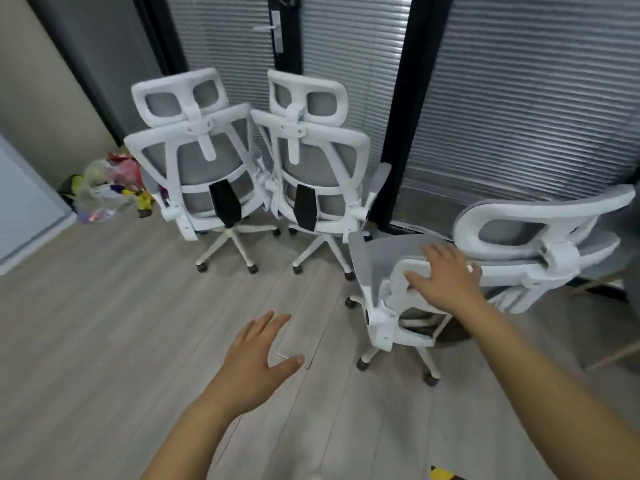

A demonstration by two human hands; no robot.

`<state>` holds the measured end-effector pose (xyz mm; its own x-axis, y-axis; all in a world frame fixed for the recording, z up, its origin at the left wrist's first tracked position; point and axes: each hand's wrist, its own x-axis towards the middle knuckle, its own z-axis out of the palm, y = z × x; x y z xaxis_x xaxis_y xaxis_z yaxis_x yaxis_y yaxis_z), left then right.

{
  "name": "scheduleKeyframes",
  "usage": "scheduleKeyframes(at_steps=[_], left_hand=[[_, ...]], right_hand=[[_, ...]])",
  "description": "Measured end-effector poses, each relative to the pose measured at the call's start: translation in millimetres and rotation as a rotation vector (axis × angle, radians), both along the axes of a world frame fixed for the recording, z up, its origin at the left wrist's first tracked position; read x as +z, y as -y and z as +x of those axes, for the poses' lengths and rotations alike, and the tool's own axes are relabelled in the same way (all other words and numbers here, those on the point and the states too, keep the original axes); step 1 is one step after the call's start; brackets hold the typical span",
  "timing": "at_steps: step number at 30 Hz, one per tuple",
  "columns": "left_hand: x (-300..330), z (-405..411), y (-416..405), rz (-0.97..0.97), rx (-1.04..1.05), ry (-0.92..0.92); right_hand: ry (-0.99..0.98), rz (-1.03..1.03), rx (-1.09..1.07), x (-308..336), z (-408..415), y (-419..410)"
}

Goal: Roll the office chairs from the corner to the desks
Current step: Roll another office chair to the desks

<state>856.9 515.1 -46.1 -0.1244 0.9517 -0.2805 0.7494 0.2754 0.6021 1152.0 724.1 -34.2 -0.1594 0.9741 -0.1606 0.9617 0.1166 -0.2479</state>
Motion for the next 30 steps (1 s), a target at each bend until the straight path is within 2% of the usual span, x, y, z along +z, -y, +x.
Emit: scheduleKeyframes(at_steps=[3,5,10,20,22,25,28,30], left_hand=[[-8.9,-21.0,-32.8,-0.048,-0.116,-0.005],[-15.4,-34.6,-58.9,-0.072,-0.208,-0.016],[-24.4,-63.2,-116.5,-0.106,-0.417,-0.039],[-20.4,-119.2,-194.4,-0.03,-0.696,-0.006],[-25.4,-113.8,-201.0,-0.017,-0.75,0.015],[-28.3,-91.7,-201.9,-0.02,-0.81,0.079],[-26.0,-60.5,-195.5,-0.018,-0.863,0.149],[-21.8,-33.9,-192.3,0.046,-0.905,0.157]], right_hand=[[0.149,-0.114,-0.114,-25.4,-7.0,-25.8],[0.175,-0.069,-0.17,-42.8,-12.4,-21.6],[0.185,-0.094,-0.23,-48.2,-38.4,-9.9],[0.152,-0.108,-0.368,-38.0,-113.5,20.2],[0.068,-0.119,-0.364,-39.2,-118.3,30.7],[-0.199,-0.113,-0.32,-32.2,-117.3,52.5],[-0.335,0.031,-0.299,-24.3,-106.5,84.7],[-0.375,0.145,-0.405,-20.0,-86.7,108.7]])
